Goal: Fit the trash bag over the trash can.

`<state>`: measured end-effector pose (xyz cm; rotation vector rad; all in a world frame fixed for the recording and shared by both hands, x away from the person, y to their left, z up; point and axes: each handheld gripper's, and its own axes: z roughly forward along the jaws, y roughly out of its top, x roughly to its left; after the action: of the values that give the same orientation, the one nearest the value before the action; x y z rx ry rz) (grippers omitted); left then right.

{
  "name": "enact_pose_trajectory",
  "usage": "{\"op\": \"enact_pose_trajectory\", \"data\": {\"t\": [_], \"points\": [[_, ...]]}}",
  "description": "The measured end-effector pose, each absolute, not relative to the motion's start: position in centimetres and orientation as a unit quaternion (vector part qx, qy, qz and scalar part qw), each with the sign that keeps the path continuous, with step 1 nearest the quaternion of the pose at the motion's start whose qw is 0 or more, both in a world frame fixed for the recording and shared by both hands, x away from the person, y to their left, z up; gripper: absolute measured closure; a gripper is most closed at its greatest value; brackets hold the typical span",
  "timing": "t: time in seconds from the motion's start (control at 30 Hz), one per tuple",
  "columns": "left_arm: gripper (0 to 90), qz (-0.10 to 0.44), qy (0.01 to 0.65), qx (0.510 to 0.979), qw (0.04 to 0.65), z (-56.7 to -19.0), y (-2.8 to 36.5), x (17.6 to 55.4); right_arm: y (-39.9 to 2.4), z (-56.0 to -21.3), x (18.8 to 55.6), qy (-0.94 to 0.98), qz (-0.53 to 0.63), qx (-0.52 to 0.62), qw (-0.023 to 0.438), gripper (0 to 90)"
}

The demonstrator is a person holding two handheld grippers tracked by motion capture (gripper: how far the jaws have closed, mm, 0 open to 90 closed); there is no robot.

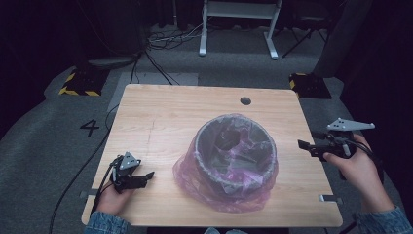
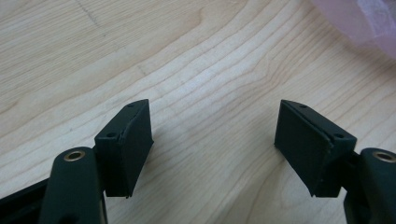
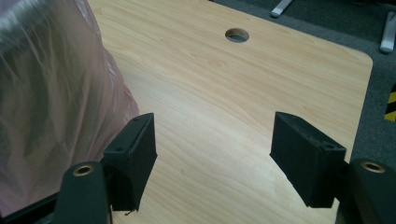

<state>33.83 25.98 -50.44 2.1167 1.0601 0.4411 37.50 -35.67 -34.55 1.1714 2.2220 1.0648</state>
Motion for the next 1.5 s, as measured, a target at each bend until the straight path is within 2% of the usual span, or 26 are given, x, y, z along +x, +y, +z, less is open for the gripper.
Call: {"op": "enact_pose_trajectory", "data": {"t": [0.27, 0.83, 1.27, 1.5], "points": [[26.0, 0.176, 0.411, 0.821, 0.355, -50.4, 26.2, 33.6, -37.4, -37.0, 35.6, 0.795, 0.396, 0.415, 0.198, 30.8], [25.6, 0.175, 0.414, 0.82, 0.355, -50.4, 26.2, 33.7, -38.8, -42.2, 32.6, 0.751, 0.417, 0.448, 0.249, 29.2], [25.6, 0.176, 0.415, 0.819, 0.355, -50.4, 26.2, 33.7, -37.3, -47.3, 33.6, 0.75, 0.414, 0.456, 0.242, 28.3], [25.6, 0.175, 0.415, 0.819, 0.355, -50.4, 26.2, 33.7, -36.4, -48.8, 34.6, 0.76, 0.413, 0.447, 0.228, 28.2]]}}
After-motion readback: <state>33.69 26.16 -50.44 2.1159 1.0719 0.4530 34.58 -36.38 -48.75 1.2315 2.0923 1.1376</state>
